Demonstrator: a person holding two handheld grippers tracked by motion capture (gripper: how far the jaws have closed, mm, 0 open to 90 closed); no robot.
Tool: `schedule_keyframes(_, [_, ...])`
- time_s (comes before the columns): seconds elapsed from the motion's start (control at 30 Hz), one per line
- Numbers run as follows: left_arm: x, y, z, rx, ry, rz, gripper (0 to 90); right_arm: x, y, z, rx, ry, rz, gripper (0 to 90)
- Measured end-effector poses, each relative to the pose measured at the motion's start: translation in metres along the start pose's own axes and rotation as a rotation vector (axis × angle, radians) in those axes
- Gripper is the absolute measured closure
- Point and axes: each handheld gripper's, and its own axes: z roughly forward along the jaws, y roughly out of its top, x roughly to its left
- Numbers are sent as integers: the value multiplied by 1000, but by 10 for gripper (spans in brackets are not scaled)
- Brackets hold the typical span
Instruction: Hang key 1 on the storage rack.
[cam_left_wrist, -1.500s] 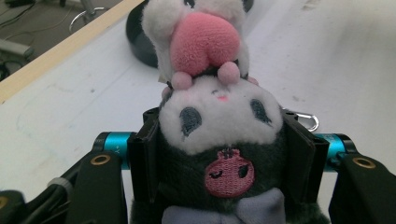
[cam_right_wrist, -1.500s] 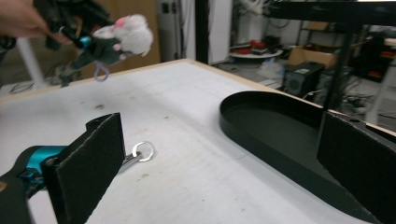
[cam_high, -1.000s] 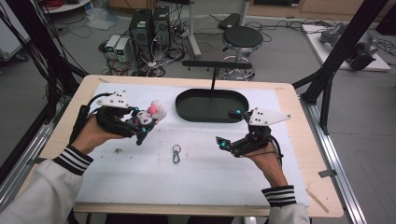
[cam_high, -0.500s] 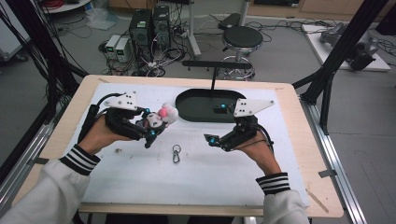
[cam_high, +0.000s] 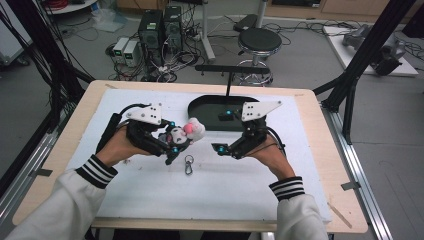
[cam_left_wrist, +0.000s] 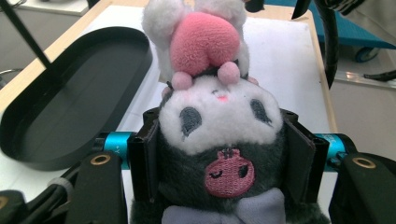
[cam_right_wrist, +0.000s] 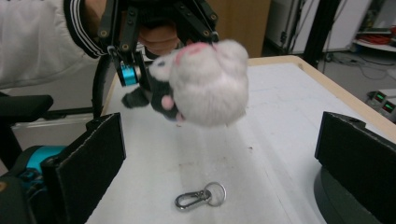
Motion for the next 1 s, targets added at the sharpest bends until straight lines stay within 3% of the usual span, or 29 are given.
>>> schedule_keyframes(0.3, [-3,5,10,1,-36,20,398,-7,15,20,58,89,-58,10])
schedule_keyframes(0.63, [-4,4,12,11,-49,28,397,-10,13,29,81,142,-58,11])
schedule_keyframes(0.87, [-3,4,14,8,-58,39,397,-12,11,32,97,150,-69,60])
schedule_keyframes(0.93, [-3,4,14,11,-63,43,397,-12,10,33,105,162,-51,62])
schedule_keyframes(0.97, [-3,4,14,8,-61,45,397,-12,10,34,120,172,-55,167])
schedule_keyframes(1.0, [-3,4,14,5,-63,41,397,-12,10,34,120,172,-55,167])
